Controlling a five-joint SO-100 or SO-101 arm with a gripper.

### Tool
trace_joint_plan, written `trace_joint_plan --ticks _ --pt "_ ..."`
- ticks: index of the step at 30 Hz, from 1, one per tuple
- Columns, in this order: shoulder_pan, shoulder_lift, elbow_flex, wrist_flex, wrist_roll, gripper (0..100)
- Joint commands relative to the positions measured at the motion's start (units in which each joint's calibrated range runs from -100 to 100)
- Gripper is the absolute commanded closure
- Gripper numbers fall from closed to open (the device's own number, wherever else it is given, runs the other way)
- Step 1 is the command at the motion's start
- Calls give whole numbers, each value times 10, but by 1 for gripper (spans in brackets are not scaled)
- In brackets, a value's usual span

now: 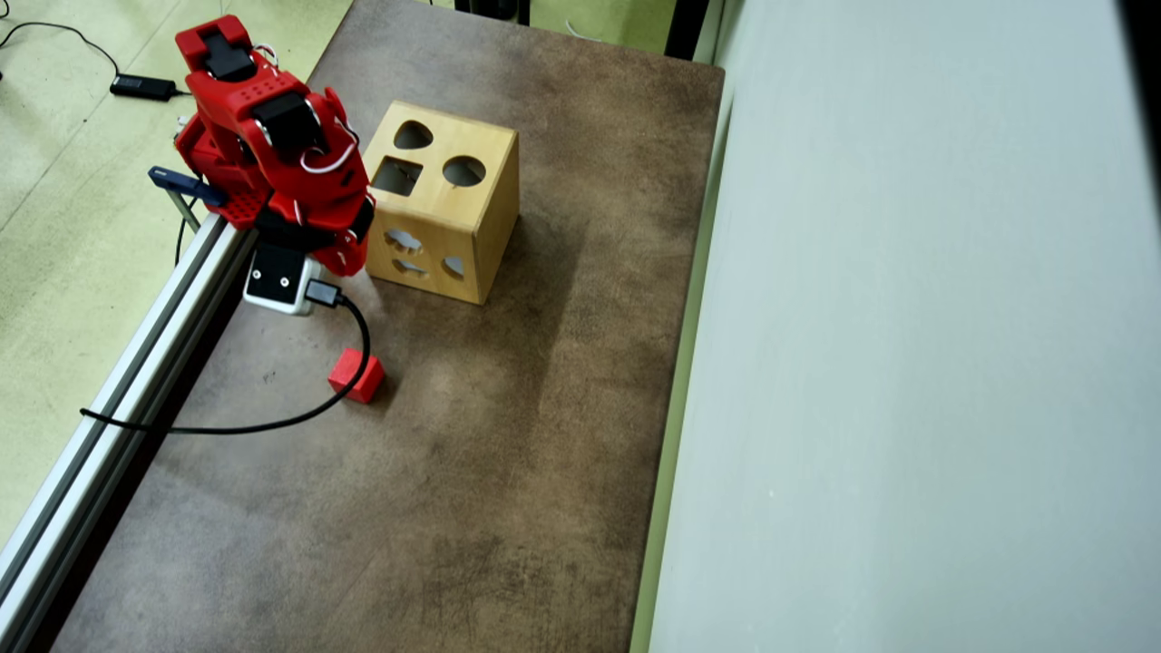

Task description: Pick and place the red cube on the square hole

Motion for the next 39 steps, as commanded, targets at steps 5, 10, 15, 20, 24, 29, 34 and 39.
trace_joint_plan --ticks 5,10,15,20,24,29,34,39 --pt "37 64 -12 -58 5 98" --pt "60 115 -12 -81 25 98" --pt "70 146 -12 -88 77 98" --pt "73 160 -14 -89 83 98" --pt "74 159 -17 -86 83 98" --pt "75 154 -15 -80 83 98" --pt "75 154 -20 -80 80 98" --pt "83 153 -23 -88 79 97"
